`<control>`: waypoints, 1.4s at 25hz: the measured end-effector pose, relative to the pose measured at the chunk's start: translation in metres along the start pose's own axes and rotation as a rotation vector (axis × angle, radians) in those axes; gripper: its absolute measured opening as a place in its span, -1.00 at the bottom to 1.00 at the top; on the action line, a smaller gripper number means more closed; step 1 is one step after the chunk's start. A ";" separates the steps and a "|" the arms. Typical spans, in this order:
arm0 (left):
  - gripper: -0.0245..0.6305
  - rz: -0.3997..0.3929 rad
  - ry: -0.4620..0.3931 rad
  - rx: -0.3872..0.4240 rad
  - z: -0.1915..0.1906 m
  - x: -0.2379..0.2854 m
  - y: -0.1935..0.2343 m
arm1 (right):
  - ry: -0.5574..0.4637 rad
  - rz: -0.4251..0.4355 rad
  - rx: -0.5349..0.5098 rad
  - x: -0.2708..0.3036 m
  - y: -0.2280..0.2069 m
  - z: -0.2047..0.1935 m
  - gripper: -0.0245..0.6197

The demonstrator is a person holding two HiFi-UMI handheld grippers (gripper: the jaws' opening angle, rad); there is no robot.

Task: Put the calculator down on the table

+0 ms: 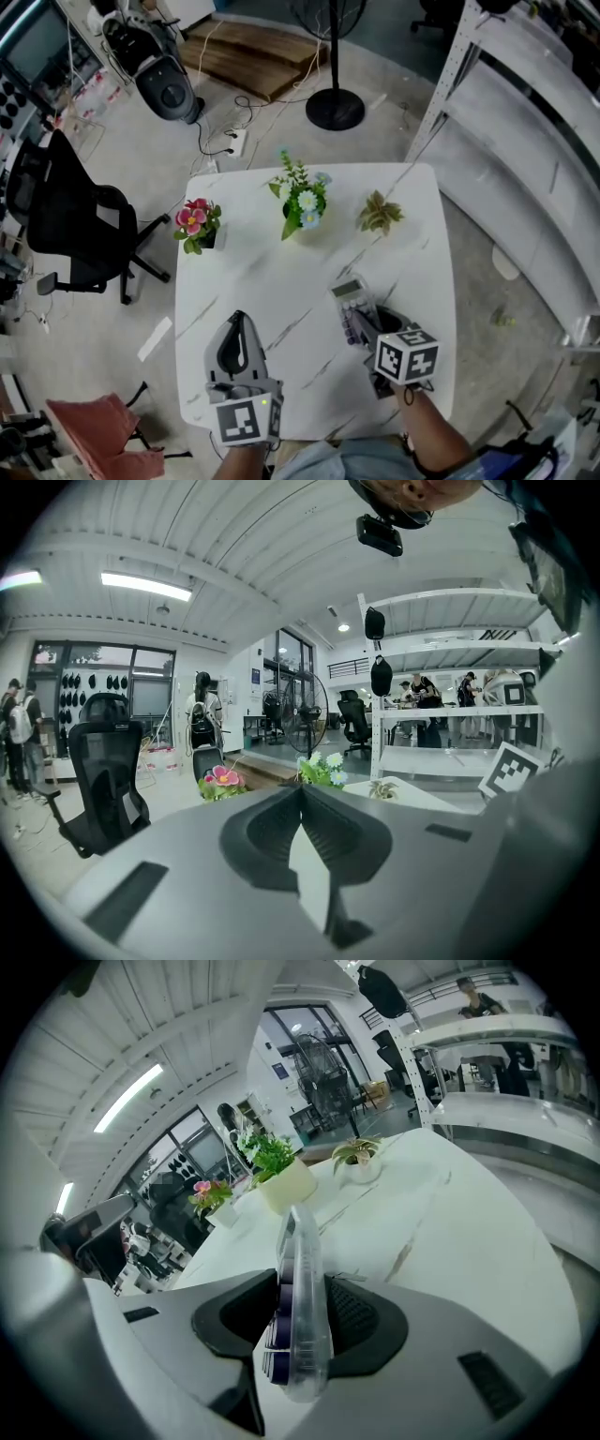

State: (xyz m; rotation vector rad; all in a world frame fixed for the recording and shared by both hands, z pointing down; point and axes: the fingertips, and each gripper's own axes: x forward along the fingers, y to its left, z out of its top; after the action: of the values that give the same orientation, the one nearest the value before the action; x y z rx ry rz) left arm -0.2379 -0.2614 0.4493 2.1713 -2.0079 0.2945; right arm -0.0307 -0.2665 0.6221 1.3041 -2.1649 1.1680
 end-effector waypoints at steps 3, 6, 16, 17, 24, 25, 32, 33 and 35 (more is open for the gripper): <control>-0.90 -0.005 0.000 0.003 -0.001 0.000 -0.002 | -0.001 -0.010 0.004 -0.001 -0.004 -0.001 -0.37; -0.90 0.004 -0.007 0.010 0.002 0.001 -0.002 | 0.000 -0.019 0.007 -0.001 -0.008 -0.003 -0.35; -0.90 -0.015 0.007 0.008 0.000 0.000 -0.010 | 0.014 -0.030 0.077 0.001 -0.030 -0.018 -0.39; -0.90 -0.019 0.006 0.007 -0.001 0.000 -0.011 | 0.012 -0.028 0.079 0.001 -0.030 -0.018 -0.37; -0.90 -0.032 -0.030 0.008 0.017 -0.009 -0.022 | -0.048 -0.030 -0.032 -0.023 -0.012 0.003 -0.37; -0.90 -0.031 -0.040 0.008 0.022 -0.011 -0.024 | -0.073 -0.025 -0.059 -0.030 -0.004 0.013 -0.37; -0.90 -0.055 -0.161 -0.017 0.084 -0.036 -0.042 | -0.349 0.053 -0.273 -0.106 0.074 0.103 -0.49; -0.90 -0.059 -0.172 -0.017 0.095 -0.040 -0.044 | -0.392 0.057 -0.305 -0.119 0.085 0.115 -0.52; -0.90 -0.068 -0.208 -0.013 0.118 -0.048 -0.048 | -0.474 0.053 -0.366 -0.146 0.106 0.134 -0.61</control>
State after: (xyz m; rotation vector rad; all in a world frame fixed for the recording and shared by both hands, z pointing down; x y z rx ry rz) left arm -0.1904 -0.2414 0.3236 2.3417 -2.0253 0.0474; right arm -0.0318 -0.2669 0.3973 1.4638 -2.5944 0.4632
